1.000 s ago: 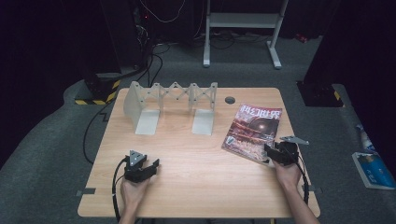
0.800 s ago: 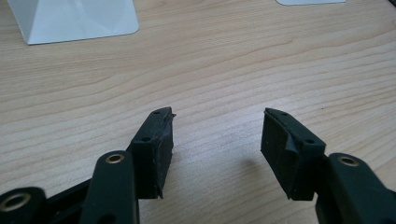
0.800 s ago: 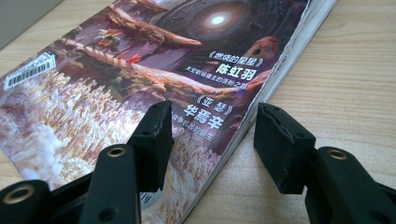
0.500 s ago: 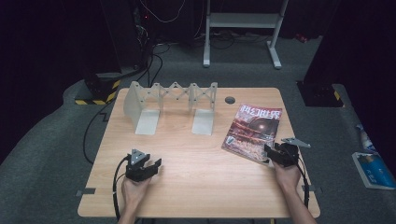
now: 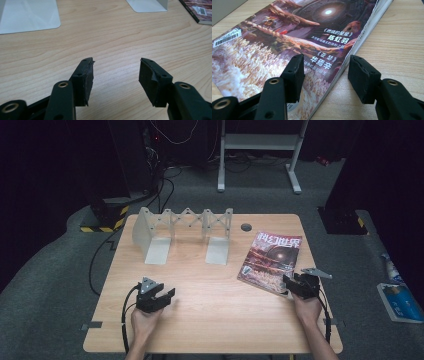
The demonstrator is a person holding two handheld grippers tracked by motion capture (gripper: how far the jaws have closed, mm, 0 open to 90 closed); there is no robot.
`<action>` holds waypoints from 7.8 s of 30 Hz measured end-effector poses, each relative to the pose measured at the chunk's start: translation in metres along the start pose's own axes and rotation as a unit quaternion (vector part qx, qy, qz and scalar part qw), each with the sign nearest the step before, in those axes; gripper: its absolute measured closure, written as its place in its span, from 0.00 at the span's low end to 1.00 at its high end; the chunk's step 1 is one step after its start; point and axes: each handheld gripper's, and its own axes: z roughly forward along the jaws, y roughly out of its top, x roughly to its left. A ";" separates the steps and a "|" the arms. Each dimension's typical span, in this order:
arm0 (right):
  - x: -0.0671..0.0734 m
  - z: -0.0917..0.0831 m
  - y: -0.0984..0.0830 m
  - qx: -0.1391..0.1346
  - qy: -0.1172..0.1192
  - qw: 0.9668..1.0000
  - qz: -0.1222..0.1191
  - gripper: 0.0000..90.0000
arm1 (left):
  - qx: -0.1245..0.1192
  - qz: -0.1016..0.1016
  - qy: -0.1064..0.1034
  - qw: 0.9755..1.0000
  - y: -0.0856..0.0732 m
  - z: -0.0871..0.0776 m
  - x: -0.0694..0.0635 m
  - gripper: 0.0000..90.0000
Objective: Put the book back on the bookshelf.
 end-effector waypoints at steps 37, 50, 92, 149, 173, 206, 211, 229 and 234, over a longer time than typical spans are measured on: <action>0.000 0.000 -0.001 -0.002 -0.001 1.000 0.001 0.52 | 0.004 0.028 -0.047 0.999 0.045 0.033 -0.053 0.51; 0.000 0.000 -0.001 -0.002 -0.001 1.000 0.001 0.52 | 0.008 0.031 -0.049 0.998 0.060 0.046 -0.066 0.51; 0.000 0.000 -0.001 -0.003 0.003 1.000 0.003 0.54 | 0.019 0.056 -0.087 0.994 0.110 0.093 -0.120 0.55; 0.002 0.000 -0.002 -0.005 -0.001 1.000 0.003 0.54 | 0.080 0.032 -0.099 0.991 0.110 0.188 -0.171 0.45; 0.002 0.000 -0.002 -0.004 -0.002 1.000 -0.003 0.56 | 0.080 0.042 -0.091 0.992 0.109 0.200 -0.178 0.45; 0.002 -0.004 -0.001 0.010 0.007 1.000 -0.004 0.57 | 0.083 0.067 -0.098 0.990 0.104 0.194 -0.183 0.48; 0.004 -0.006 -0.001 0.020 0.010 1.000 -0.008 0.57 | 0.087 0.068 -0.102 0.989 0.102 0.190 -0.184 0.49; 0.008 -0.019 -0.007 0.037 0.022 0.999 -0.024 0.58 | 0.102 0.086 -0.114 0.985 0.089 0.168 -0.186 0.50; 0.011 -0.022 -0.009 0.039 0.022 0.999 -0.031 0.58 | 0.105 0.087 -0.115 0.984 0.087 0.164 -0.187 0.49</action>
